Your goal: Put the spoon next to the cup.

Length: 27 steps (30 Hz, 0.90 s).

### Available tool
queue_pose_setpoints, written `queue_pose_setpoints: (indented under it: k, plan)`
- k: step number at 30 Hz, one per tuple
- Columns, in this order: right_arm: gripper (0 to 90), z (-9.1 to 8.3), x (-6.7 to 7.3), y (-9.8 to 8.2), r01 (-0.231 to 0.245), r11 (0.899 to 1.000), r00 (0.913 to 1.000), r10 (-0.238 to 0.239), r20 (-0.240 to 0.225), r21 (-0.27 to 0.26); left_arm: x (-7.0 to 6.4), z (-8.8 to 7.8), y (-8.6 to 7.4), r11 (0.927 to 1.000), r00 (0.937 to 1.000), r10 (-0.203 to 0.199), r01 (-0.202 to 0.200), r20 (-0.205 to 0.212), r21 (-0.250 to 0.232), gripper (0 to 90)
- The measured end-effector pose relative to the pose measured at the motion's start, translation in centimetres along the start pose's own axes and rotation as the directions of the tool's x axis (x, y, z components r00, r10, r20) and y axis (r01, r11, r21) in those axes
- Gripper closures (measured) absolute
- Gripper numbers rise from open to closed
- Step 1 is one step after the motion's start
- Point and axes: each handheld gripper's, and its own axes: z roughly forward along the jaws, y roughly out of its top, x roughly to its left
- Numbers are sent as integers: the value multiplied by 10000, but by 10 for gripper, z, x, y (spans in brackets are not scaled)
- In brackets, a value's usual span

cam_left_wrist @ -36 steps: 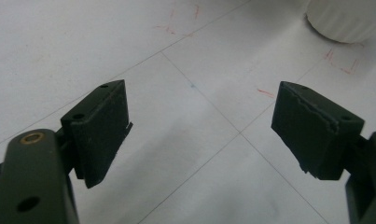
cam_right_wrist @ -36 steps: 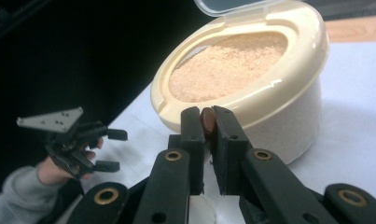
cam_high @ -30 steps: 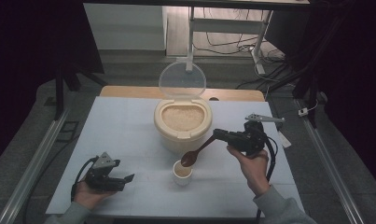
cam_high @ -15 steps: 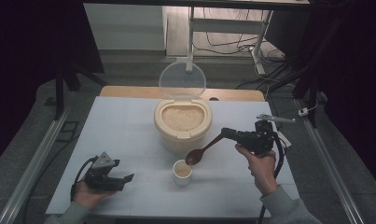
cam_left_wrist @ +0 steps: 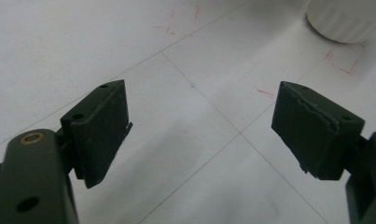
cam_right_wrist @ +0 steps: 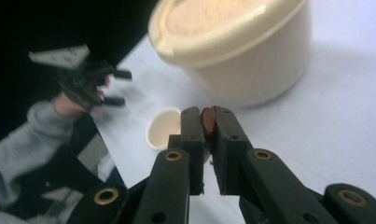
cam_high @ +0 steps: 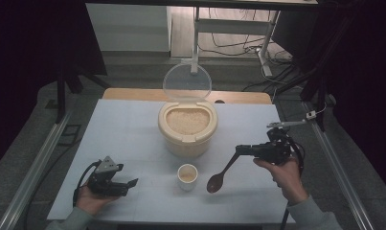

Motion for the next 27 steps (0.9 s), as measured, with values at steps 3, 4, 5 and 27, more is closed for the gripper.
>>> queue_pose_setpoints:
  k: [3,4,5,27]
  plan:
    - [828,18,-3,-3,61,9978,9999,-55,-100,657,0,0,0,10000,10000,4,-4,-3,12,190]
    - [828,22,-4,-3,73,9972,9999,-64,-127,743,0,0,0,10000,10000,5,-5,1,16,190]
    - [828,27,-4,-3,96,9961,9999,-85,-127,882,1,0,0,10000,10000,-3,3,-8,13,190]
    - [690,88,-66,-31,-1176,9931,9880,1166,1012,41,1,1,-1,10000,10000,-4,4,-12,85,190]
